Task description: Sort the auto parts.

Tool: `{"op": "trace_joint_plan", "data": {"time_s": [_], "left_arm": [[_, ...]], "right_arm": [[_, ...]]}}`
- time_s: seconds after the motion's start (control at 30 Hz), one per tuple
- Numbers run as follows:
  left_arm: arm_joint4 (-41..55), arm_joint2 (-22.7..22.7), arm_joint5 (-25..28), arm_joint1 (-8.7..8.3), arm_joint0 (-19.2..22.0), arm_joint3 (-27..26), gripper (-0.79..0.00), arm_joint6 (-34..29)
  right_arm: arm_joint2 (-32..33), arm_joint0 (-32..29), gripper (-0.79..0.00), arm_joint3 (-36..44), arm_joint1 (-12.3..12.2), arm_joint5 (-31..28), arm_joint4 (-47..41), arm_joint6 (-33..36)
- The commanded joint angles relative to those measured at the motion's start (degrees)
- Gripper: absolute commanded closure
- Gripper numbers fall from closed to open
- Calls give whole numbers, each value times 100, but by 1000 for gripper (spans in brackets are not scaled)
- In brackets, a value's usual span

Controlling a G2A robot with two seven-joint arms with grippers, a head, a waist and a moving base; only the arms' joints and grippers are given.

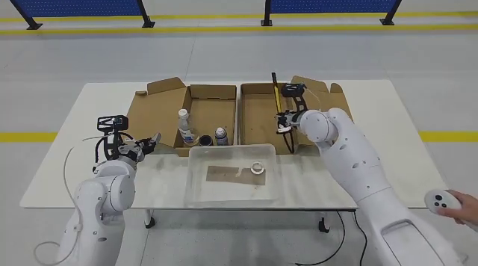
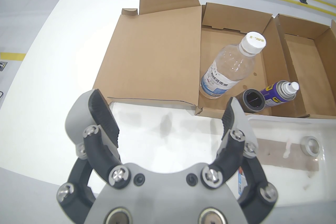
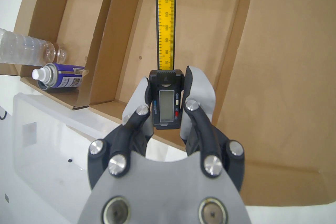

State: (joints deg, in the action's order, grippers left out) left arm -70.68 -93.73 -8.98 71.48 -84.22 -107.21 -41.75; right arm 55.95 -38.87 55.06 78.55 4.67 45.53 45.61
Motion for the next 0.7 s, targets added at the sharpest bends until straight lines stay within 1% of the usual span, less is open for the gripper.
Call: {"op": "trace_joint_plan", "data": {"time_s": [0.0, 0.27, 0.37, 0.43, 0.5, 0.6, 0.67], "left_arm": [[0, 0, 0, 0, 0, 0, -785, 0], [0, 0, 0, 0, 0, 0, -785, 0], [0, 0, 0, 0, 0, 0, -785, 0], [0, 0, 0, 0, 0, 0, -785, 0], [0, 0, 0, 0, 0, 0, -785, 0], [0, 0, 0, 0, 0, 0, -785, 0], [0, 0, 0, 0, 0, 0, -785, 0]], "right_arm": [[-40, 31, 0, -137, 31, -14, -61, -28], [-123, 169, 0, -580, 124, -10, -210, -92], [-140, 210, -160, -692, 147, -34, -231, -105], [-149, 232, -175, -753, 159, -35, -230, -115], [-157, 254, -160, -796, 168, -44, -218, -108], [-158, 274, -172, -840, 178, -66, -217, -90], [-162, 284, -203, -863, 183, -83, -200, -100]]}}
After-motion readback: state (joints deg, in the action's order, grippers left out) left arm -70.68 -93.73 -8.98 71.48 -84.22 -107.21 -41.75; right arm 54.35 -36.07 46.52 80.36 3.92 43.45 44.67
